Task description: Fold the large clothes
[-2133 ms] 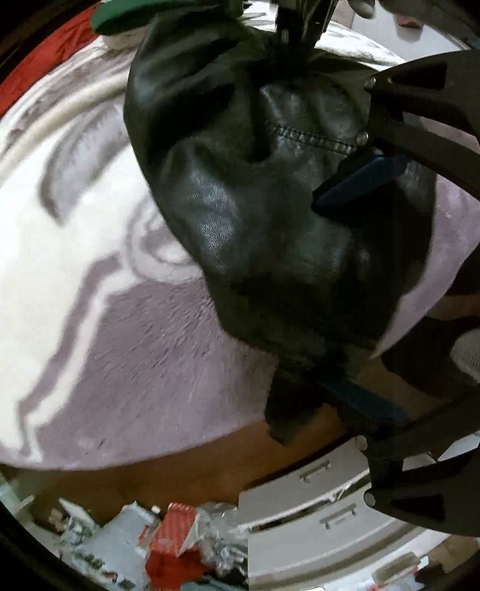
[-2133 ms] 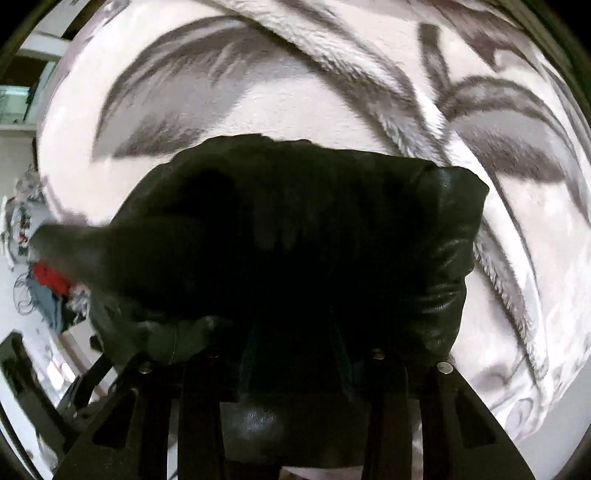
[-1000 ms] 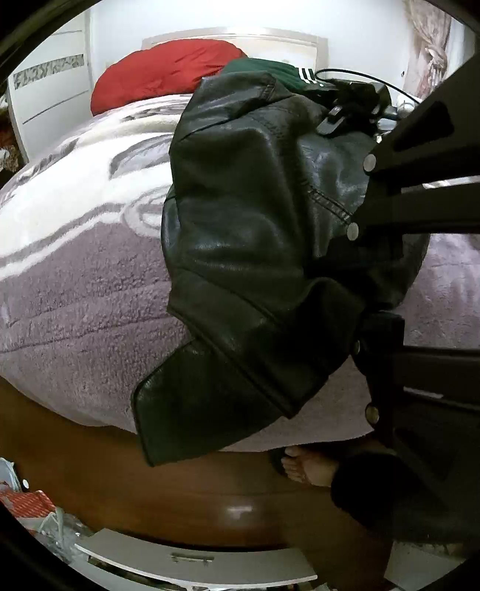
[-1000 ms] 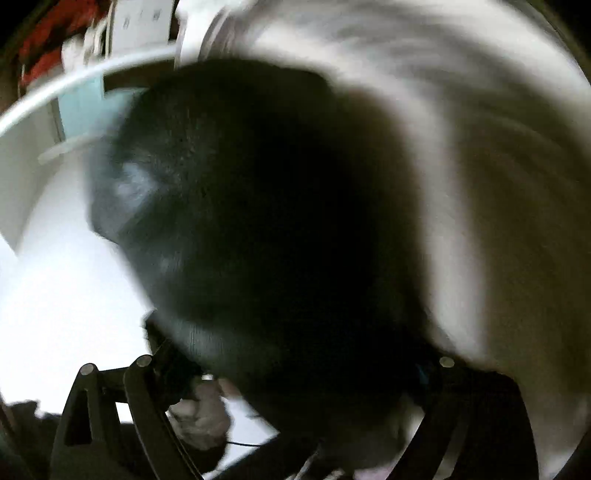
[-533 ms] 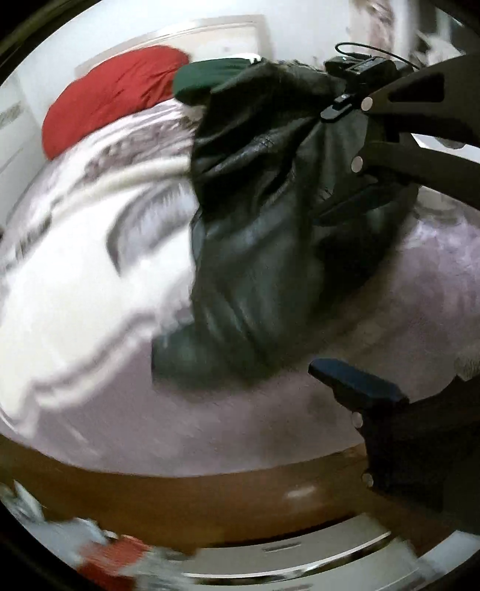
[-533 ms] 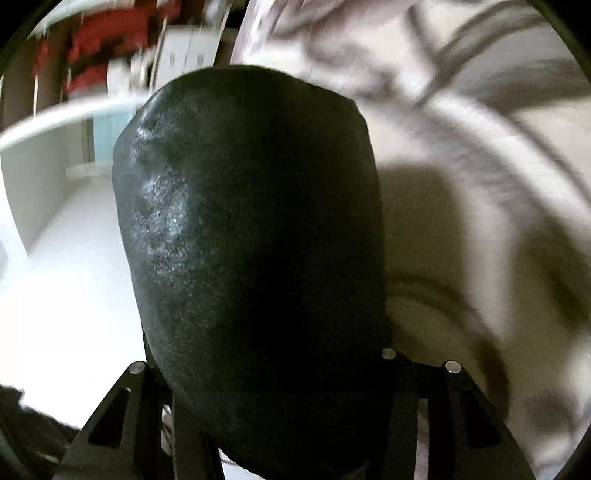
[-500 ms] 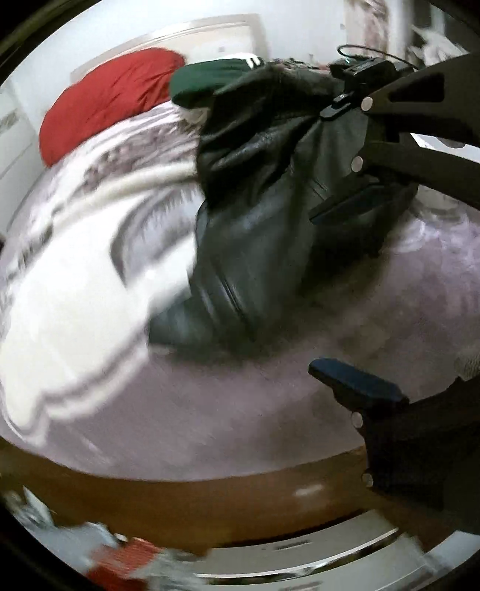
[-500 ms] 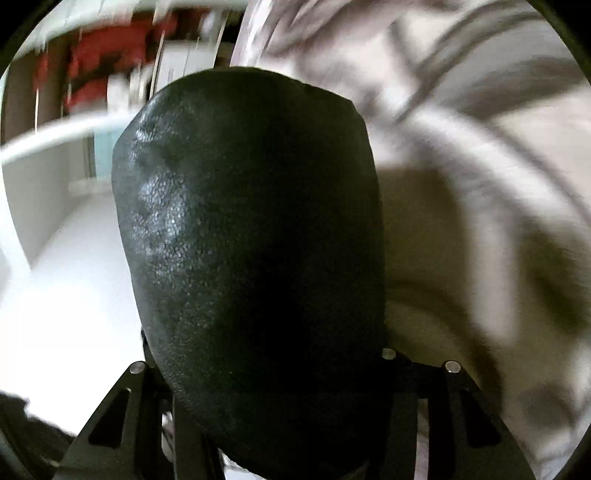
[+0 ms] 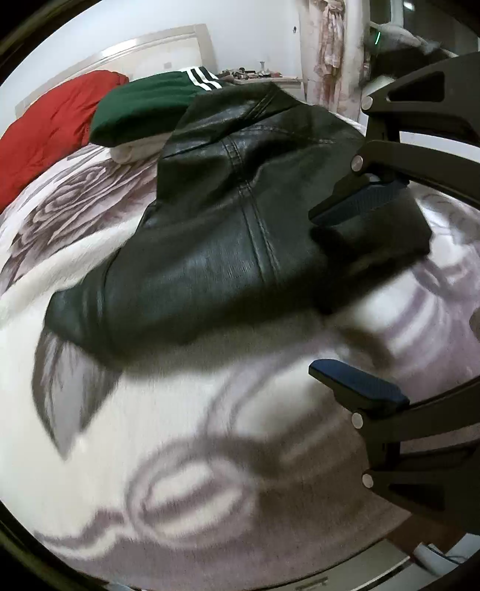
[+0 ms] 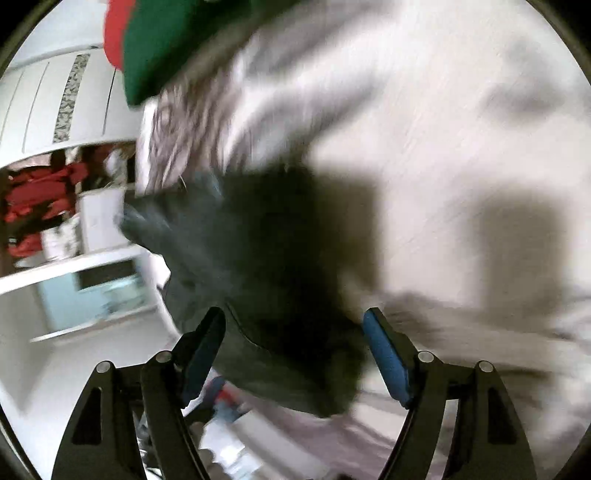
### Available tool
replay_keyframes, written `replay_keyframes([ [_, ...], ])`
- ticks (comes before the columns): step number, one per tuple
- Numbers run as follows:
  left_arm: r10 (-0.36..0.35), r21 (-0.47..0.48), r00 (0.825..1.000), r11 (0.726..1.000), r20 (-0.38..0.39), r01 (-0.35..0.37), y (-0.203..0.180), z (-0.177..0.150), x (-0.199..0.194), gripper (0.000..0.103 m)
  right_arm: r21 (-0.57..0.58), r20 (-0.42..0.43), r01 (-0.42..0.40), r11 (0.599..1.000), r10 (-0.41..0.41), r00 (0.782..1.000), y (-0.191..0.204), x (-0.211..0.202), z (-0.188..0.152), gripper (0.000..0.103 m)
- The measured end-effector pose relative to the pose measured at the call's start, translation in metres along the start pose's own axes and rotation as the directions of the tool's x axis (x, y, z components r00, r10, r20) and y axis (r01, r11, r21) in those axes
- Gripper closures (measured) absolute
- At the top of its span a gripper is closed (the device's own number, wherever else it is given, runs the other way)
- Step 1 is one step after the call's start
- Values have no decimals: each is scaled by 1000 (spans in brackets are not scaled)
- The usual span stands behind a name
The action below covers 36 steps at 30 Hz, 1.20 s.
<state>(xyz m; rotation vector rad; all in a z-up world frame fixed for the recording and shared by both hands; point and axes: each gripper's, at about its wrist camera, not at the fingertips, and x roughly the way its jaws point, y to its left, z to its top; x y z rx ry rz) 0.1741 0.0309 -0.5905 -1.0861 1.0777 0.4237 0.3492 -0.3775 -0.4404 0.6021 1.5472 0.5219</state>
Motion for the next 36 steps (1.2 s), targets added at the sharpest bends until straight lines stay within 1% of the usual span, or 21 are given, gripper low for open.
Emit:
replay_keyframes([
  [1,15,2,1000,1000,7,-15,-5,2,6,30,-29,24,-31,999,32,999,6,-14,10,24],
  [2,29,2,1000,1000,4,-29,-8,5,12,30,-90,7,-73,993,74,997,26,-20,16,24],
  [3,39,-1,999,999,-1,-39,-9,5,16,30,-120,-29,-86,989,83,996,42,-19,34,24],
  [5,65,1,998,998,-10,-65,-7,7,26,26,-213,-156,-114,970,81,984,85,14,44,26],
  [7,78,10,997,997,-8,-78,-3,4,30,21,-273,-241,-119,955,52,969,100,43,48,29],
  [8,80,11,997,997,-4,-80,-2,3,31,19,-308,-240,-67,949,-10,971,117,65,50,36],
  [9,70,6,998,998,0,-70,0,5,33,18,-330,-224,-5,944,-73,972,127,86,54,36],
  [10,58,1,998,998,-6,-58,2,6,35,14,-317,-213,25,948,-97,972,130,102,64,36],
  [13,36,4,999,999,-17,-36,3,8,41,12,-242,-194,69,968,-118,974,114,131,70,36],
  [15,33,4,999,999,-15,-33,4,8,42,11,-228,-183,67,971,-110,977,94,128,72,36],
  [18,10,-29,1000,1000,-30,-11,7,8,39,11,-215,-197,45,976,-88,977,84,126,73,36],
  [21,-29,-77,999,997,-14,28,17,1,19,11,-200,-229,-24,980,-22,973,82,106,72,36],
  [23,-51,-97,999,994,-4,50,25,-7,9,11,-151,-226,-96,984,61,972,70,69,64,34],
  [24,-72,-112,997,991,-9,71,30,-11,9,11,-125,-208,-118,985,91,974,58,48,56,28],
  [26,-122,-146,992,983,-34,116,39,-17,20,11,-96,-166,-78,992,62,984,31,28,40,24],
  [28,-183,-182,983,968,-28,175,46,-17,30,11,-57,-172,-34,998,24,985,-5,28,23,23],
  [29,-218,-193,976,959,-23,209,48,-15,37,11,-20,-188,-32,999,28,982,-21,34,17,22],
  [32,-287,-202,958,938,-3,280,48,-12,49,11,84,-251,-152,985,169,953,-63,72,4,21],
  [33,-299,-207,954,934,-1,292,48,-12,49,12,127,-256,-235,964,261,931,-72,87,4,17],
  [35,-328,-208,945,924,-1,321,52,-16,46,12,166,-263,-326,931,360,895,-75,108,6,16],
  [36,-339,-211,941,920,-7,330,55,-19,43,12,152,-274,-355,922,385,882,-69,115,8,16],
])
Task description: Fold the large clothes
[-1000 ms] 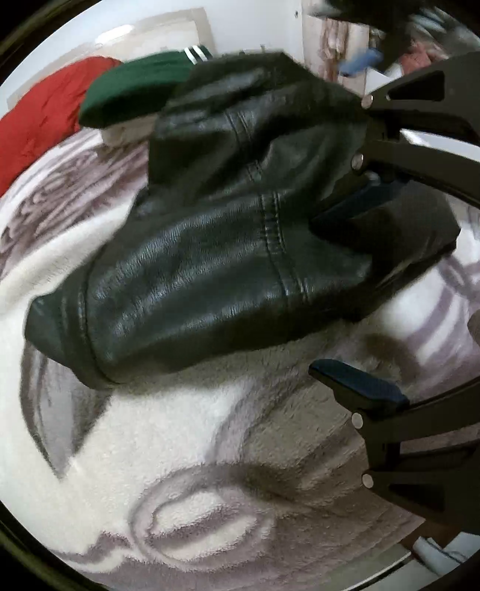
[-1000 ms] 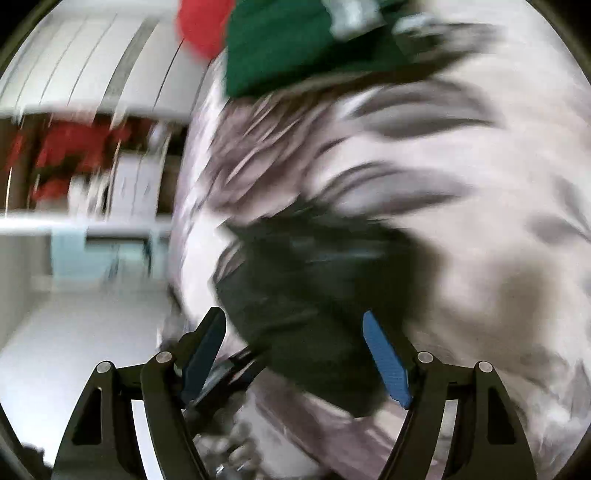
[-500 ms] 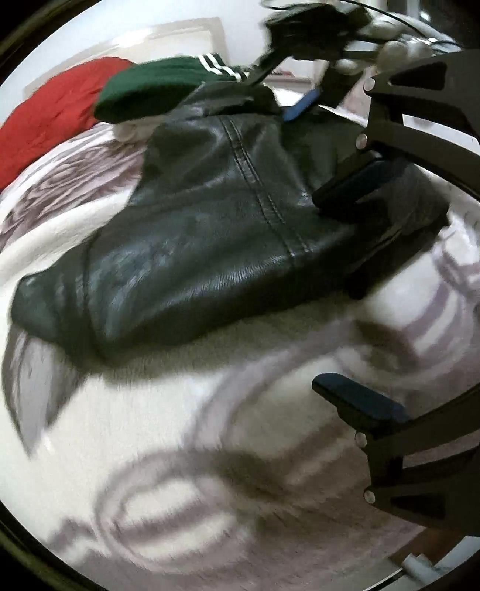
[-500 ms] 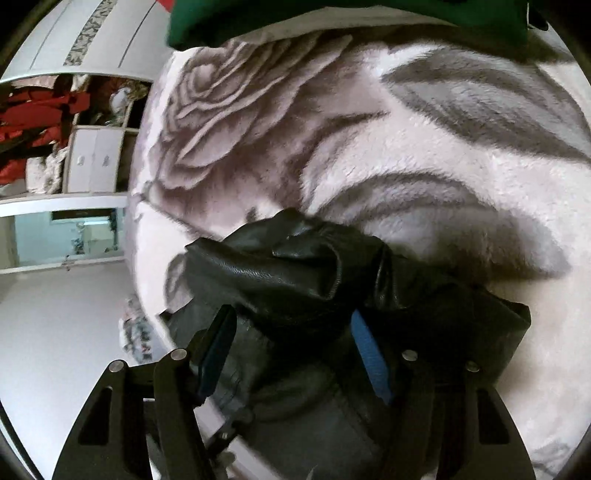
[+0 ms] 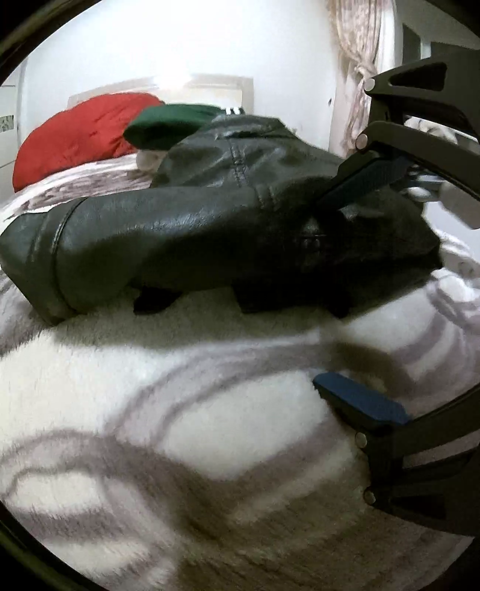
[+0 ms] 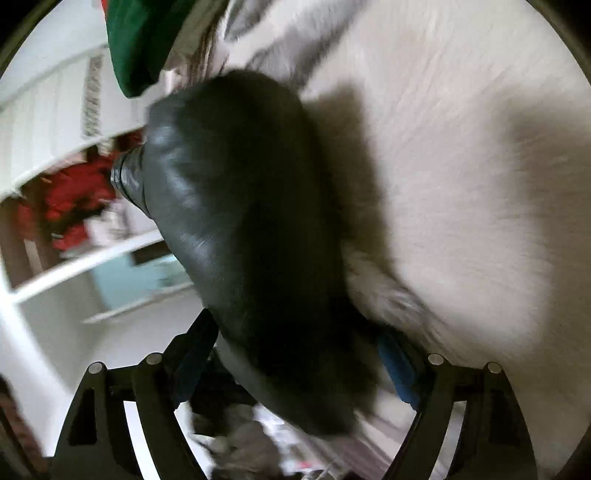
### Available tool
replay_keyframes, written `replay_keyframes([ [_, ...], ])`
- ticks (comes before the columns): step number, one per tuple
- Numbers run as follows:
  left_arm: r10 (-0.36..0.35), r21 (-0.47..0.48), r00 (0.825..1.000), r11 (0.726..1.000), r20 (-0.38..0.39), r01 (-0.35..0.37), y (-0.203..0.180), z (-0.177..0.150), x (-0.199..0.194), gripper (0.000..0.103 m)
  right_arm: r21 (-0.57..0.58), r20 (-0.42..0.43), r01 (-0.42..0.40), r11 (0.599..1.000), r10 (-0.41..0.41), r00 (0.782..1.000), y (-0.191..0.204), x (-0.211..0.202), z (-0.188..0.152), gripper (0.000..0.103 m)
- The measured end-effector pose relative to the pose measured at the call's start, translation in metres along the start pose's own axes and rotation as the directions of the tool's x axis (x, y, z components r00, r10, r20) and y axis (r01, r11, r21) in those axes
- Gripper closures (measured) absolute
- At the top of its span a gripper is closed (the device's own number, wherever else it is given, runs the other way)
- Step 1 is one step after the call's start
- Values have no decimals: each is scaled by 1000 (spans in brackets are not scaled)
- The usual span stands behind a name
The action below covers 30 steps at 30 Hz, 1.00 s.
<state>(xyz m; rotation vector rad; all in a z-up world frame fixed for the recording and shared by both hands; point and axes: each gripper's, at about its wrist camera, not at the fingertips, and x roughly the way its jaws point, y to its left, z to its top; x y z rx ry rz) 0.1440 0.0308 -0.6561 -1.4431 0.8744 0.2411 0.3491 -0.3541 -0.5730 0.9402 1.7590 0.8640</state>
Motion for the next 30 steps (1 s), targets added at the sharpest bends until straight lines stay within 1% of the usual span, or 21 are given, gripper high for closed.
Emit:
replay_keyframes([
  [1,-10,-9,1000,1000,-6,10,3,-2,-3,12,-21,-22,-7,1000,6,1000,5,11,4,15],
  [2,-17,-18,1000,1000,-9,17,5,-2,-5,12,-45,-48,-2,999,0,999,12,21,5,12],
  [3,-21,-25,1000,999,-13,21,7,-4,-7,12,-74,-71,27,997,-32,997,19,31,5,10],
  [4,-33,-33,999,999,-22,32,9,-7,-7,12,-107,-105,61,992,-72,992,26,42,5,10],
  [5,-47,-42,998,998,-30,46,10,-9,-6,12,-123,-118,91,988,-105,987,31,51,6,11],
  [6,-67,-55,997,996,-40,65,9,-9,-2,12,-83,-109,96,992,-105,989,30,54,8,14],
  [7,-82,-60,995,995,-50,79,9,-8,5,12,4,-99,59,998,-58,993,23,53,10,18],
  [8,-102,-61,993,993,-63,98,7,-9,11,12,88,-88,-1,996,8,996,15,49,12,26],
  [9,-116,-61,991,992,-69,111,8,-6,14,12,130,-78,-39,991,49,996,10,46,12,33],
  [12,-188,-66,979,981,-78,183,5,2,33,11,179,-72,-81,981,95,993,7,44,7,35],
  [14,-238,-85,968,969,-84,231,6,10,44,11,172,-76,-74,982,88,993,7,47,7,36],
  [15,-259,-87,963,964,-80,252,4,13,46,11,182,-74,-78,980,93,993,5,48,8,36],
  [17,-312,-96,947,947,-71,305,1,16,50,11,217,-78,-99,971,118,990,0,52,11,36],
  [19,-349,-112,935,934,-65,340,-1,19,53,11,223,-88,-107,969,130,988,-2,54,13,34],
  [21,-360,-117,931,929,-63,351,-4,22,57,11,242,-95,-137,960,164,982,-4,57,12,30],
  [24,-382,-128,923,919,-52,373,-9,27,61,11,250,-91,-147,957,174,980,-5,61,12,28],
  [26,-443,-161,896,887,-26,433,-12,31,60,11,249,-89,-163,955,190,978,-4,63,10,26],
  [27,-454,-173,891,879,-21,444,-16,34,63,11,249,-89,-171,953,199,976,-6,67,7,26],
  [28,-443,-171,896,885,-22,433,-18,36,64,11,247,-90,-176,953,203,975,-6,68,6,26],
  [30,-393,-126,919,914,-40,385,-23,40,66,11,237,-95,-177,955,205,974,-8,73,2,26],
])
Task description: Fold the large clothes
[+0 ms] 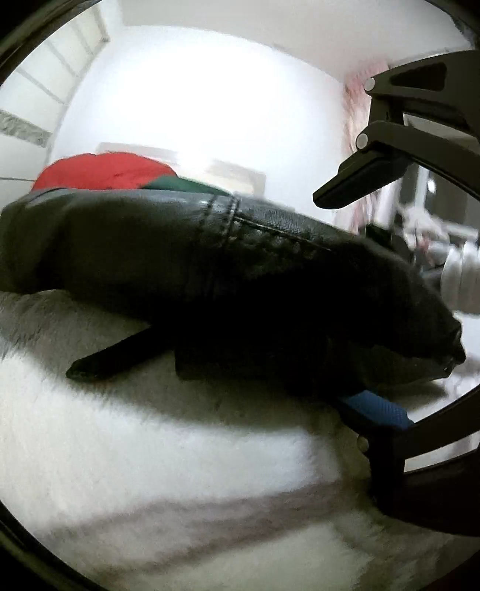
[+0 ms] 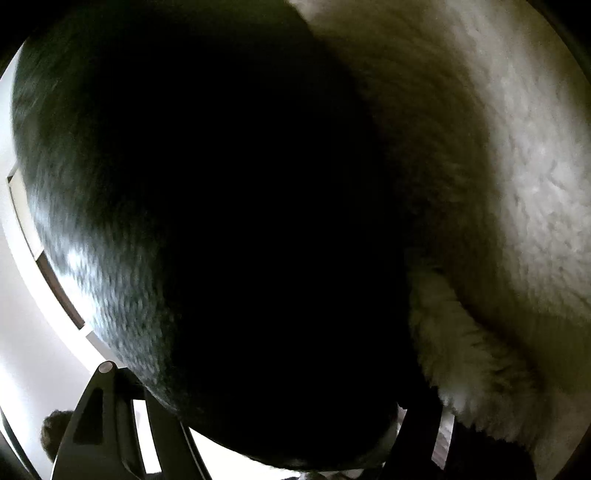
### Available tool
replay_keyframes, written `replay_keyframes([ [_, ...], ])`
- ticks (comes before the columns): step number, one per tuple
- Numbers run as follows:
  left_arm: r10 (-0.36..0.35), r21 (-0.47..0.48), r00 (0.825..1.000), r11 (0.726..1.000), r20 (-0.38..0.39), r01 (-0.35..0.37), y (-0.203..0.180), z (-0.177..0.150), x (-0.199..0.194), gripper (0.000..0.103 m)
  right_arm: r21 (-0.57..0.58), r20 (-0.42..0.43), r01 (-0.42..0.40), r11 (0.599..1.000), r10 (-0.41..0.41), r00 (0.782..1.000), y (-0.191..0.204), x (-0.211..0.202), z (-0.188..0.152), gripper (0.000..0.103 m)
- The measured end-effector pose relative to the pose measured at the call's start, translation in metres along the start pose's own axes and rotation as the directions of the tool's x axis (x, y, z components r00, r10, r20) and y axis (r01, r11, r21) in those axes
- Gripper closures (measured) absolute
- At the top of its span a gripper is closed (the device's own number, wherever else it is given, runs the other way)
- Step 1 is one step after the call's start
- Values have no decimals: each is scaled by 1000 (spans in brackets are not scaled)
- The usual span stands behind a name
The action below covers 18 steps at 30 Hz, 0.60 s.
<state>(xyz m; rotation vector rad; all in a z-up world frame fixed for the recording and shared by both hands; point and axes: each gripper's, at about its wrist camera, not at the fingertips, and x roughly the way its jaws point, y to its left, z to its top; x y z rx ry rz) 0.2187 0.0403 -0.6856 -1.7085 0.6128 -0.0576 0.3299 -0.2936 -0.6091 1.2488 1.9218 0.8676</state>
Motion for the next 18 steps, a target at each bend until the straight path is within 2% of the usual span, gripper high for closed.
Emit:
replay_keyframes([
  [3,90,34,996,995,-7,-90,-6,4,11,11,-29,6,34,999,-34,999,3,9,-4,25],
  [6,154,27,987,988,54,-155,-14,6,20,11,-53,21,62,997,-61,998,8,17,-8,24],
  [7,179,54,981,982,80,-183,-22,3,22,13,-75,44,78,994,-74,996,12,20,-10,24],
  [9,224,113,967,965,121,-237,-36,-2,22,28,-129,92,133,983,-122,988,25,26,-19,29],
  [10,235,126,963,960,132,-251,-41,-3,21,39,-149,118,157,976,-140,983,32,28,-24,32],
  [11,234,131,963,959,137,-251,-46,-3,19,46,-154,144,164,974,-142,979,39,28,-29,38],
  [14,238,164,958,951,157,-263,-64,-7,16,52,-211,176,220,952,-184,967,63,33,-43,47],
  [18,224,204,957,944,182,-260,-94,-22,18,52,-265,164,220,939,-181,970,96,37,-54,53],
])
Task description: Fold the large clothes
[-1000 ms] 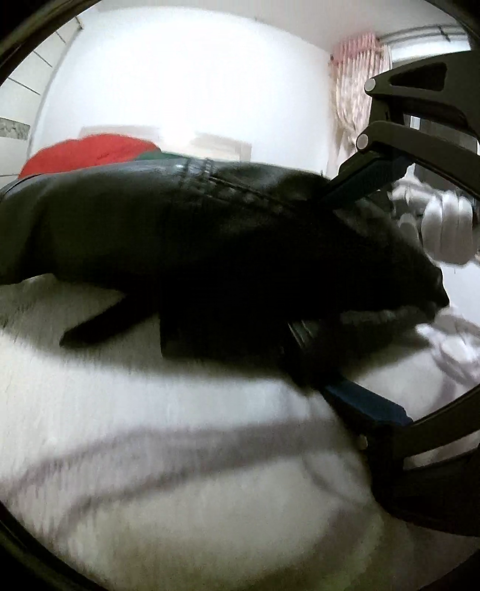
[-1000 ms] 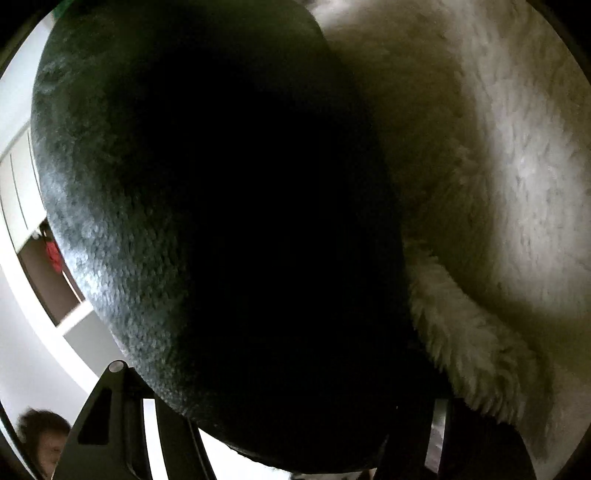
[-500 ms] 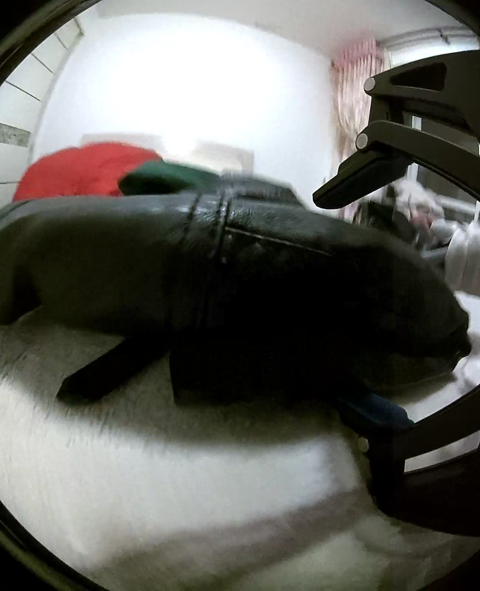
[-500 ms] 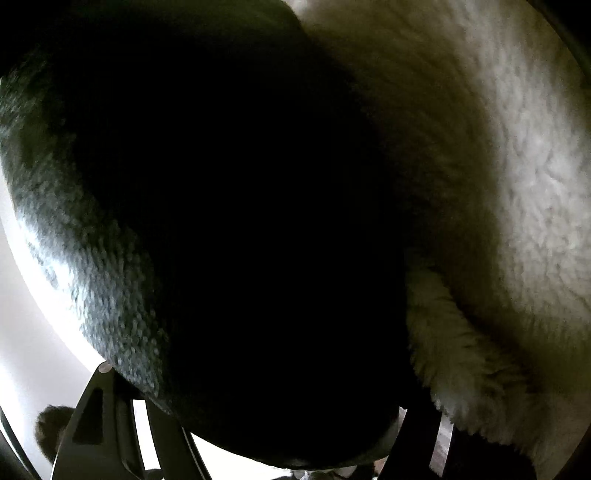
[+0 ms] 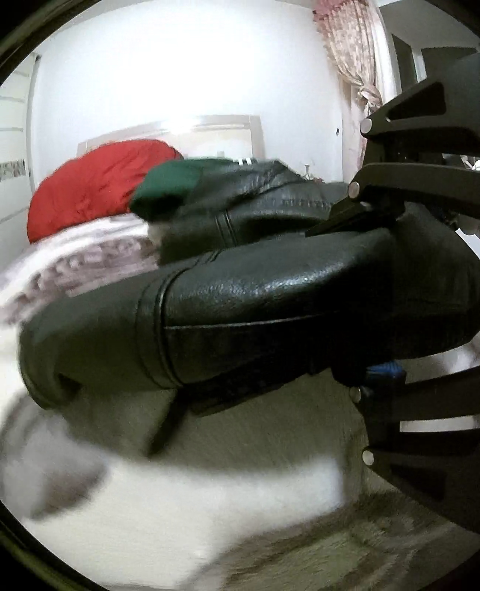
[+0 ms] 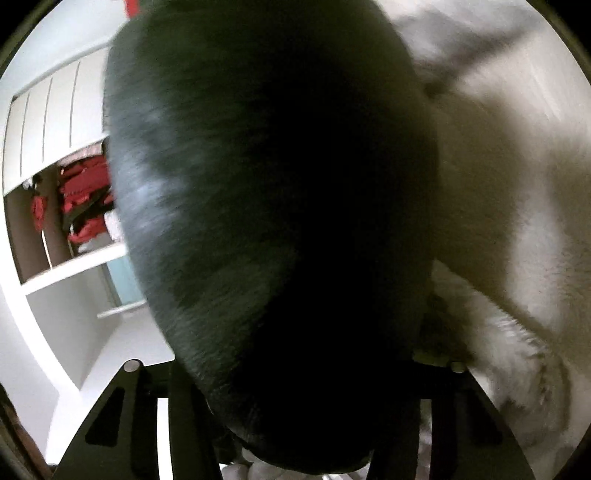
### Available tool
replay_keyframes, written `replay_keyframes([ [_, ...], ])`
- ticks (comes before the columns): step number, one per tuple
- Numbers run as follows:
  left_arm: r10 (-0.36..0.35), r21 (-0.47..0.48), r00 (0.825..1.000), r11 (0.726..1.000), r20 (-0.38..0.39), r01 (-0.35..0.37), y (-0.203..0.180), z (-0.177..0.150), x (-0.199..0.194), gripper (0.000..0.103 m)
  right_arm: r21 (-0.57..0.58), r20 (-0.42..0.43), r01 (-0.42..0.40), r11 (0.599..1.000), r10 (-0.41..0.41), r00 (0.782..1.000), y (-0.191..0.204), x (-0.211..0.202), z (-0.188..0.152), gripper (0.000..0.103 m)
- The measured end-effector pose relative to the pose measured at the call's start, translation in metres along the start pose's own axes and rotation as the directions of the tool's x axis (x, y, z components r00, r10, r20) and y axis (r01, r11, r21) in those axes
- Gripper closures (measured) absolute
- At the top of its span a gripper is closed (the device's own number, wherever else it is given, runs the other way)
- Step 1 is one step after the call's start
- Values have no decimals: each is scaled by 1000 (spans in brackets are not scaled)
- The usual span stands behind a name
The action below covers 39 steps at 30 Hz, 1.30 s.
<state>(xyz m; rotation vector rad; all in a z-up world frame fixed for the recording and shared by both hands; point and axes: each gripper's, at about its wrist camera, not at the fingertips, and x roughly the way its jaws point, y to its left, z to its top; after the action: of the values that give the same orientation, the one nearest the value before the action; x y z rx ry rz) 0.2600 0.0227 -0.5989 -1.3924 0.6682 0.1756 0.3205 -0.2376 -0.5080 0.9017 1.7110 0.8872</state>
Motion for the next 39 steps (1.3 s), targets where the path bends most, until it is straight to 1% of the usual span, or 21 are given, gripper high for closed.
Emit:
replay_keyframes([
  [7,-59,98,997,994,55,54,-73,8,8,52,-134,4,-40,990,41,999,80,-11,7,57],
  [9,-80,119,994,990,70,71,-100,19,21,52,-164,17,-50,985,53,998,103,-20,15,57],
  [10,-98,130,992,988,77,87,-114,24,26,52,-178,17,-51,983,55,998,108,-25,9,57],
  [12,-129,150,988,982,89,115,-144,35,41,52,-218,33,-59,974,68,997,138,-42,22,57],
  [14,-169,170,980,974,101,150,-171,48,56,52,-258,50,-63,964,79,996,165,-74,45,57],
  [17,-230,201,965,958,125,202,-206,61,75,52,-317,76,-59,947,88,993,205,-138,120,57],
  [18,-251,208,959,953,134,220,-215,65,83,52,-337,79,-56,940,88,993,218,-144,133,57],
  [20,-283,216,947,944,151,248,-222,71,94,52,-370,81,-46,928,82,993,236,-168,166,57],
  [21,-301,220,940,939,159,264,-227,76,105,52,-385,80,-39,922,76,994,240,-192,184,57],
  [23,-330,213,929,932,167,293,-235,85,136,52,-419,85,-15,908,55,995,259,-207,221,57],
  [25,-336,217,928,929,162,299,-239,94,162,52,-434,88,9,901,32,996,266,-219,258,57],
  [27,-326,232,935,928,136,290,-240,101,197,52,-431,77,25,902,9,997,262,-232,294,57],
  [28,-309,250,944,929,114,273,-238,103,216,52,-427,69,34,904,-5,998,257,-233,313,57],
  [30,-267,268,962,932,52,244,-229,105,249,52,-405,51,63,912,-46,998,244,-227,353,57],
  [31,-244,272,970,934,14,231,-221,107,265,51,-394,48,78,916,-64,997,235,-222,361,57],
  [32,-210,265,977,940,-46,215,-207,111,287,51,-370,40,109,923,-101,994,219,-218,380,57],
  [33,-189,258,979,945,-77,203,-198,114,298,50,-358,40,130,924,-124,991,217,-234,402,56],
  [34,-172,259,979,946,-106,194,-189,116,306,49,-334,28,169,927,-169,985,201,-228,414,55],
  [36,-154,286,975,938,-160,195,-182,119,311,48,-302,5,199,932,-207,978,183,-214,423,48],
  [38,-143,299,969,933,-202,200,-183,124,309,48,-283,-13,186,941,-198,980,176,-213,425,44],
  [39,-117,312,965,931,-233,189,-188,126,308,47,-284,-8,192,940,-203,979,176,-215,424,40],
])
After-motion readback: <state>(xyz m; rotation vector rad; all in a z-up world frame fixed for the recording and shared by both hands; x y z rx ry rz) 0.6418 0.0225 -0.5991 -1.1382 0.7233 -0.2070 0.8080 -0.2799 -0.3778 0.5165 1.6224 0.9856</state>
